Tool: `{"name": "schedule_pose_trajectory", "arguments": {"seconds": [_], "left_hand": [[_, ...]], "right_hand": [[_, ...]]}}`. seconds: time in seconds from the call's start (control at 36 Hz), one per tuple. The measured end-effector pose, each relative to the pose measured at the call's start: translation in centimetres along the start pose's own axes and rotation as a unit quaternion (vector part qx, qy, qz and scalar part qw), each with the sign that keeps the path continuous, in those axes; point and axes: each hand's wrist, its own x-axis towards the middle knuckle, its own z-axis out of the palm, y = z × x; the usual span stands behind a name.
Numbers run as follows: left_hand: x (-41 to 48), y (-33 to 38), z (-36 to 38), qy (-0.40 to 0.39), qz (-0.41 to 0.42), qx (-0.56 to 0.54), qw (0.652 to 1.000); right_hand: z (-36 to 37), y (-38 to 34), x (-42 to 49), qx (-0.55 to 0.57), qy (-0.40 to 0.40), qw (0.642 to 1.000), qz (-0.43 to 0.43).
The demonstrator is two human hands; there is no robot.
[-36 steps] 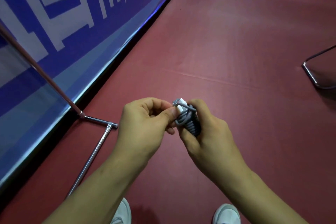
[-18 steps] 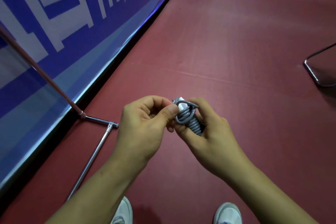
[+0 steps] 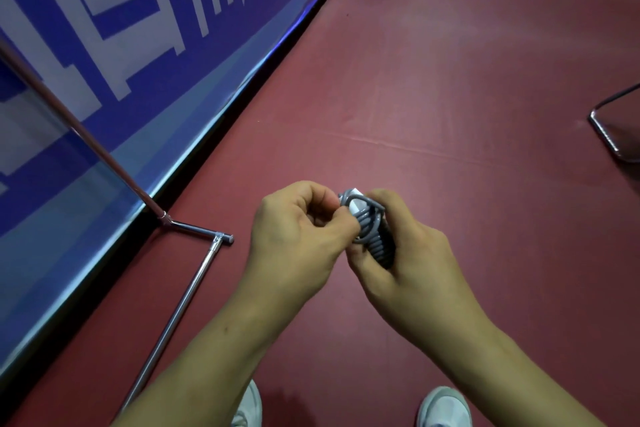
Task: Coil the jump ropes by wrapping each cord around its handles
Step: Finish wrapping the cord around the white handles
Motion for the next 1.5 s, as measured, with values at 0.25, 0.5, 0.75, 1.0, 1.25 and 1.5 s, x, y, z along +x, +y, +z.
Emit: {"name": "schedule_pose_trajectory", "arguments": {"seconds": [0.25, 0.5, 0.75, 1.0, 1.25, 1.5], "left_hand": [[0.1, -0.1, 0.0, 0.072, 0.07, 0.116, 0.988], [0.5, 0.4, -2.0, -0.021, -0.064, -0.047, 0.997], [0.7, 0.1, -1.2, -0.01, -0.191, -0.267, 0.944], [0.8, -0.1, -1.0, 0.02, -0.085, -0.079, 0.993], [0.4, -0.8, -0.5, 0.126, 0.018, 0.148, 0.981], [1.7, -2.1, 0.3, 0.145, -0.034, 0.136, 0.979]], "right_hand": [[-0.2, -0.8, 0.5, 0.121, -0.048, 0.991, 0.033], [0.0, 0.0, 1.1, -0.014, -0.049, 0.999, -0.019], [0.1, 0.0, 0.8, -0.035, -0.036, 0.998, -0.024], [0.3, 0.3, 1.2, 0.021, -0.077, 0.997, -0.005], [0.9, 0.1, 1.3, -0.062, -0.076, 0.995, -0.022], [1.6, -0.1, 1.8, -0.197, -0.079, 0.977, -0.029]]}}
